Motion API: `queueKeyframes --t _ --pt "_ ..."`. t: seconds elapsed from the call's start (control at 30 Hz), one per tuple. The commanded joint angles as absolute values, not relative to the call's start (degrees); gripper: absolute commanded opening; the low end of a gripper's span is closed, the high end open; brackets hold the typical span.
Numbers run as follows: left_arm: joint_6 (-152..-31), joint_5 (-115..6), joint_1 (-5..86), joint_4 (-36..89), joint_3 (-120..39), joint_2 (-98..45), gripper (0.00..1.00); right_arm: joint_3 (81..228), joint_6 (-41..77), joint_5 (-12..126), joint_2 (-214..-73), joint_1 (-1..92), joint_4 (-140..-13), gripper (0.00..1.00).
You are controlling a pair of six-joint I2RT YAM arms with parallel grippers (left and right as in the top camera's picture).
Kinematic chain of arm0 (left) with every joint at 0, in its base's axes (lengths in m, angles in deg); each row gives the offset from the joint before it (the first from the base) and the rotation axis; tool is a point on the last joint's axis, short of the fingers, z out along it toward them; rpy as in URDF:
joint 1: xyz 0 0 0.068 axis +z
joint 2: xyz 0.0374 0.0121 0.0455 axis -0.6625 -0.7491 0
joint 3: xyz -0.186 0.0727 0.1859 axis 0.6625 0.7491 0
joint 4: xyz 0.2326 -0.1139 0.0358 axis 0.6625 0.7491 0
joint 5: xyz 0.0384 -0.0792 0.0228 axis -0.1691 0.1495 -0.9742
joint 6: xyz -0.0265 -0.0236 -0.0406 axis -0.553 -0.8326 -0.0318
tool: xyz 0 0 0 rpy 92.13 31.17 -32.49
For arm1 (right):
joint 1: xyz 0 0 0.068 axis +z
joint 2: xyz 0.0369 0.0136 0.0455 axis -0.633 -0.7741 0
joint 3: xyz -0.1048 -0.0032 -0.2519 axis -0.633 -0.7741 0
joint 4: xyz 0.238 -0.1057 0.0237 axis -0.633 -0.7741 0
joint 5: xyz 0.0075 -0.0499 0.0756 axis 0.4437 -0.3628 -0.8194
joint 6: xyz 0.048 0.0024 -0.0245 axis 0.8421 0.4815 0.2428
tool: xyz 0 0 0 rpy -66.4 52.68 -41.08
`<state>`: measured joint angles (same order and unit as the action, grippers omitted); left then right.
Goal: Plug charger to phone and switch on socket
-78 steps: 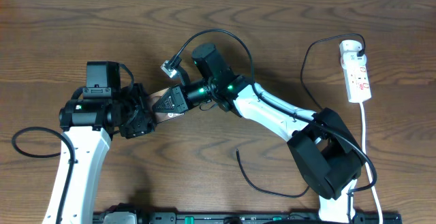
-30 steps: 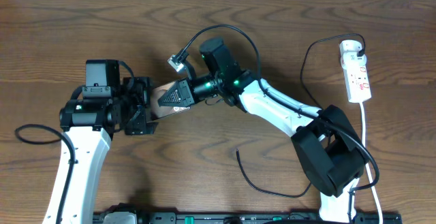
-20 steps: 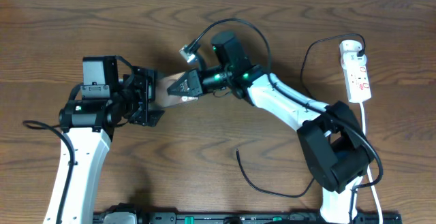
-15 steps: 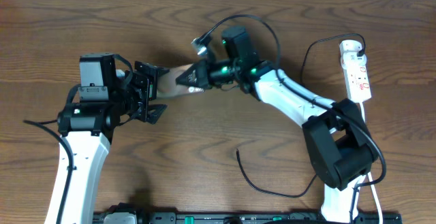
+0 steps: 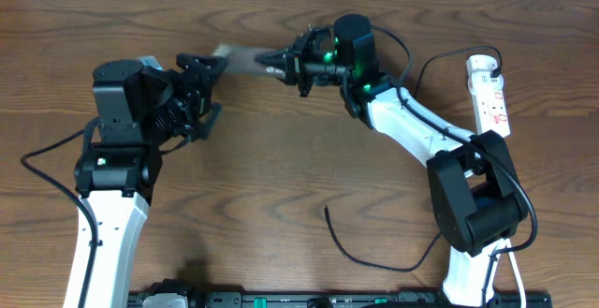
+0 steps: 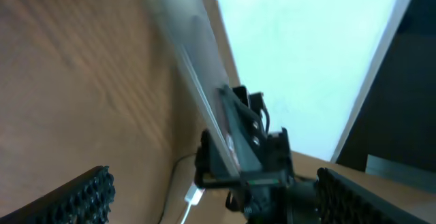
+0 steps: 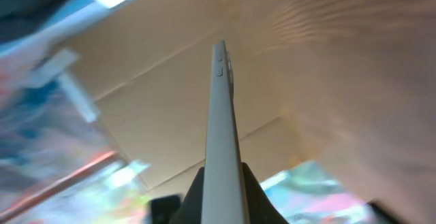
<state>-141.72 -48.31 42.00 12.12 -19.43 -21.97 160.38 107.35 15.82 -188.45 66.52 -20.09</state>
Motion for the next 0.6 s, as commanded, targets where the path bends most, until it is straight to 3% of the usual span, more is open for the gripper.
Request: queueKeyframes --t 0.0,0.13,0.57 --pt "-141.02 -52.07 41.74 9.5 -20.65 -21.47 0.92 161.45 120.12 15.12 -188.61 67.77 -12.33 0.01" --pt "-143.63 -56.22 41.72 8.51 -20.65 -21.47 0.92 161.45 120.12 15.77 -188.61 68.4 -6.29 0.01" --pt "-149.02 -63.85 41.74 6.13 -20.65 -21.49 0.92 161.45 120.12 15.23 -188.61 72.05 -4.22 0.01"
